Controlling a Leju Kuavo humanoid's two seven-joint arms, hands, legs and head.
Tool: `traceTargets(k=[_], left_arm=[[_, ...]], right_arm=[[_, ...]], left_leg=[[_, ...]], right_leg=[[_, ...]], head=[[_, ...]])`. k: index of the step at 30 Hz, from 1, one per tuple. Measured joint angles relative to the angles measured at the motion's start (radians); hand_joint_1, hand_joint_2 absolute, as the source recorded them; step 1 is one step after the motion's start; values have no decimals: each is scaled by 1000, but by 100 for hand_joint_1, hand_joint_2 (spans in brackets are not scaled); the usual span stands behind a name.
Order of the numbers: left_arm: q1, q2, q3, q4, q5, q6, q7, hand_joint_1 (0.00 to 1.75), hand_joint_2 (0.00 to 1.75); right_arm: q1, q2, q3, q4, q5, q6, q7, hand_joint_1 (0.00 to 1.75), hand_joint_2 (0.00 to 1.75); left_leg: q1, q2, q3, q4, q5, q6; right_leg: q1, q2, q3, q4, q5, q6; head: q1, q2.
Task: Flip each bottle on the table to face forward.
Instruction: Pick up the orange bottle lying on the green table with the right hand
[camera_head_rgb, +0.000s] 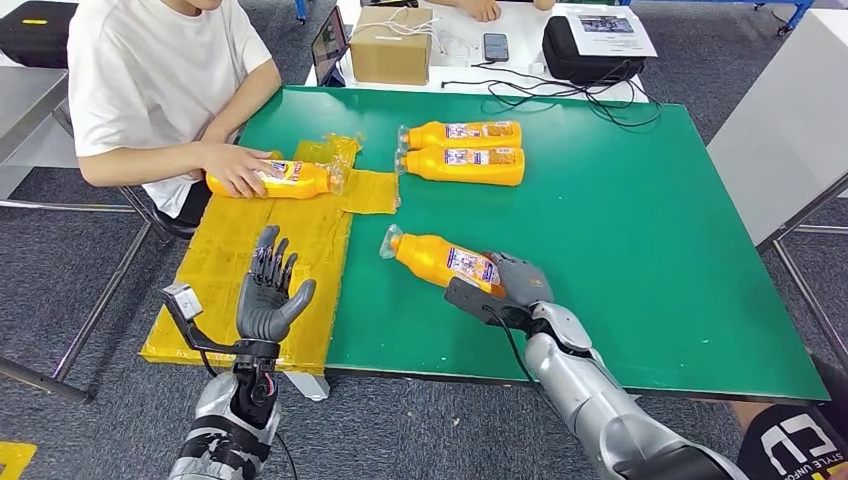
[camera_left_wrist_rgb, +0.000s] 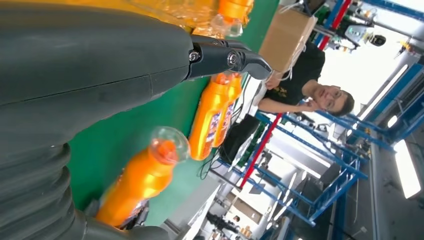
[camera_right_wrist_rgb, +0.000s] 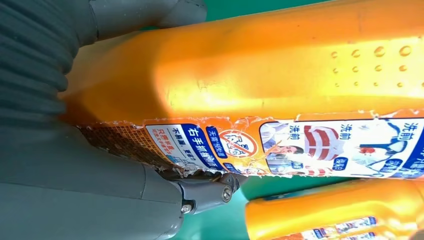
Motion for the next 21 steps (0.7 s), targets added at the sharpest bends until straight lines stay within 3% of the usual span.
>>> traceTargets(k=[2,7,13,16,21], left_arm=[[4,-1,0,-4,4,3,4,0,175],[22,-9,-18,-4,60,-43,25,0,175],[78,-25,-90,10,124,-165,56,0,175],[92,-26,-128,24,54,-148,1,0,175],[97,-24,-203,38,-61,-215,-64,0,175]], right_arm=[[12,5,-14,-15,-24,-1,-22,175,175],[100,36,-74,-121,-232,-28,-181,175,175],[216,58,-97,-313,-411,4,-234,175,175],[251,69,-112,-381,-473,-5,-266,175,175],[269,97,-118,-443,-520,54,-283,175,175]], left_leg=[[0,0,0,0,0,0],[0,0,-1,0,0,0],[0,-3,-7,0,0,0],[-1,-3,-9,0,0,0],[-1,-4,-9,0,0,1]], right_leg=[[0,0,0,0,0,0],[0,0,-1,0,0,0],[0,-2,-5,0,-1,0],[0,-2,-6,0,-1,0],[0,-2,-7,0,-1,0]], head=[[0,0],[0,0],[0,0],[0,0],[0,0]])
